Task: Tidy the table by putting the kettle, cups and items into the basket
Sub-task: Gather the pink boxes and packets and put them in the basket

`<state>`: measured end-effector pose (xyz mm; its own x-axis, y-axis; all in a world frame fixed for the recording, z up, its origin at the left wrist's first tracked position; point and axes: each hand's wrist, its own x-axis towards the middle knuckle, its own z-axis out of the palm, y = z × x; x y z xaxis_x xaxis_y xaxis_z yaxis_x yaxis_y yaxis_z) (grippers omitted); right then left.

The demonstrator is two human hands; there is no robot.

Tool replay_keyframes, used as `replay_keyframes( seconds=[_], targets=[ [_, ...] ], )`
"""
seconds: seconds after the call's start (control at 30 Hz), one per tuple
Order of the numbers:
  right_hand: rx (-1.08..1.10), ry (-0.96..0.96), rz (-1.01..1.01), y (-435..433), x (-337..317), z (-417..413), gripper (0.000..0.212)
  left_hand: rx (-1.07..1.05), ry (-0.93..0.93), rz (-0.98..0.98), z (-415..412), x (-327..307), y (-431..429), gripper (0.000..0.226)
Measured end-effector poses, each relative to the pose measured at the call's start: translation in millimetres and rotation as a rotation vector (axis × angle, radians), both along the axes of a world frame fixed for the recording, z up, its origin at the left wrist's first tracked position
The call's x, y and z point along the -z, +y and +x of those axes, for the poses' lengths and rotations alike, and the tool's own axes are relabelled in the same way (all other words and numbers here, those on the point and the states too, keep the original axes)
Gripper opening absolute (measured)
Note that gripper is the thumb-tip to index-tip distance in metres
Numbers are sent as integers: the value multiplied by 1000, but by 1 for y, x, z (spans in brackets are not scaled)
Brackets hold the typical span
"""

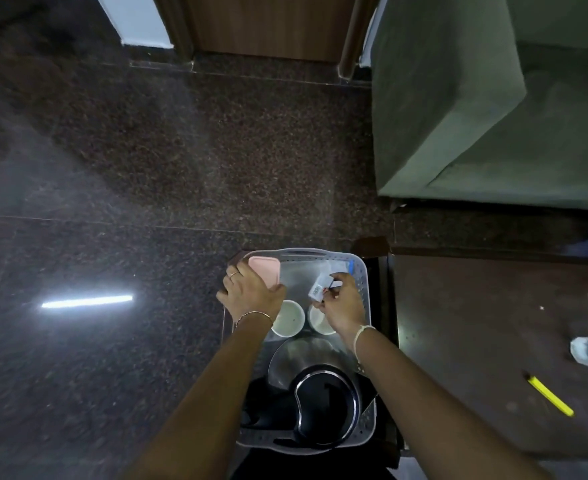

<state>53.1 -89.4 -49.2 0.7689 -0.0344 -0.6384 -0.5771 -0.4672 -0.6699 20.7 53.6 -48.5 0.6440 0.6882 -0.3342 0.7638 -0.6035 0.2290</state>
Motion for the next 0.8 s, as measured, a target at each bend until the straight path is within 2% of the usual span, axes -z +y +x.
replay_keyframes(
  seconds=[0.13,0.33,0.57,0.8],
  targets=[
    [-16,10,-1,1,11,-2,28,133,15,151,2,10,-2,86],
    [-44,-13,8,2,13,-1,26,249,90,172,3,17,-4,76],
    [-94,-153,-157,-18,4,10,23,279,108,232,3,17,1,76],
    [-140,-256,-315,-57,-7,15,30,284,127,223,6,8,4,75]
  ],
)
